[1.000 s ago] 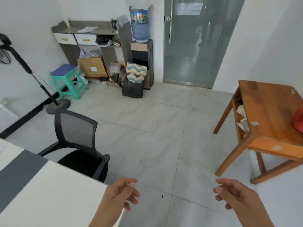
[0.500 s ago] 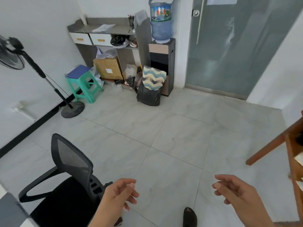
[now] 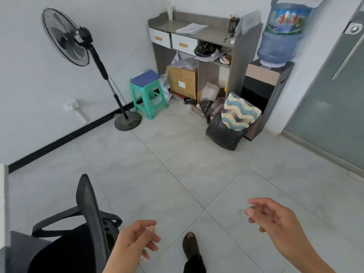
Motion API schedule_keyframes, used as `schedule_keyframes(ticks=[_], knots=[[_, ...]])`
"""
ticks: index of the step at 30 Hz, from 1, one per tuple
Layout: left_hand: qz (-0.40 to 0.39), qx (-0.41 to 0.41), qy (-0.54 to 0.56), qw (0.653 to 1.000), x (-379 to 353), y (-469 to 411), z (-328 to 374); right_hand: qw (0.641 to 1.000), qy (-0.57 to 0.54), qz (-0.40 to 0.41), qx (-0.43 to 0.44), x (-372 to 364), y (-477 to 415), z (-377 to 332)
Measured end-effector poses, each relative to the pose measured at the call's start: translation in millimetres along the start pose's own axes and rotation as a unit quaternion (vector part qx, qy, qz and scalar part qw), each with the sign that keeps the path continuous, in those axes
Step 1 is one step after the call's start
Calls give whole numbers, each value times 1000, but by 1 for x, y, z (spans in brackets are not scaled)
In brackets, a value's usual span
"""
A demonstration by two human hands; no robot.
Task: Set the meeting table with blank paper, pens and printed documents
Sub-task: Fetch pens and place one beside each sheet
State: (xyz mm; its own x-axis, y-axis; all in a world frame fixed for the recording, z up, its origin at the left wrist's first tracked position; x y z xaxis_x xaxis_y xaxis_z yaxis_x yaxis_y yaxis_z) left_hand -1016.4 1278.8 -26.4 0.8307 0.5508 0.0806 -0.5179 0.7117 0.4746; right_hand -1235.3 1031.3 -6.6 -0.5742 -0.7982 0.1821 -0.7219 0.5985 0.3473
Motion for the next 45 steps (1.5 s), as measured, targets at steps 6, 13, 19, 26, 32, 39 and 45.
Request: schedule_keyframes(ticks=[6, 13, 19, 26, 32, 39, 45], knots=[[5, -25, 13, 1000, 53, -142, 84, 1000, -13, 18, -20, 7, -133, -46], [-32, -57, -5, 998, 76, -288, 191, 997, -39, 70, -11, 49, -270, -102], [-16, -27, -11, 999, 95, -417, 240, 995, -62, 65, -31, 78, -424, -126], [39, -42, 6, 998, 119, -544, 331, 999, -16, -30, -5, 112, -611, -214], [80, -14, 51, 995, 154, -618, 359, 994, 27, -100, 41, 108, -741, -290], [89, 6, 53, 995, 227, -744, 392, 996, 5, -89, 9, 84, -875, -310], [39, -27, 16, 999, 299, -877, 483, 1000, 3, -2, 12, 89, -977, -373]])
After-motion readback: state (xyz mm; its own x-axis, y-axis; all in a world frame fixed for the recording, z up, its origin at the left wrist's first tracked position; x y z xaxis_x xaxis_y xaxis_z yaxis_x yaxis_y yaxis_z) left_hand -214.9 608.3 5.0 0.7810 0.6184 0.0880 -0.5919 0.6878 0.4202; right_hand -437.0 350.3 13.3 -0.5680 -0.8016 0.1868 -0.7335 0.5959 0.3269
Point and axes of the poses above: each hand's wrist, its own y-axis away from the middle knuckle, its own x-axis out of the back of the hand, z = x × y, the point moved 2 cm from there along -y, towards the middle knuckle, and after that the axes turned 13 degrees about -z, right-handed, at the moved point
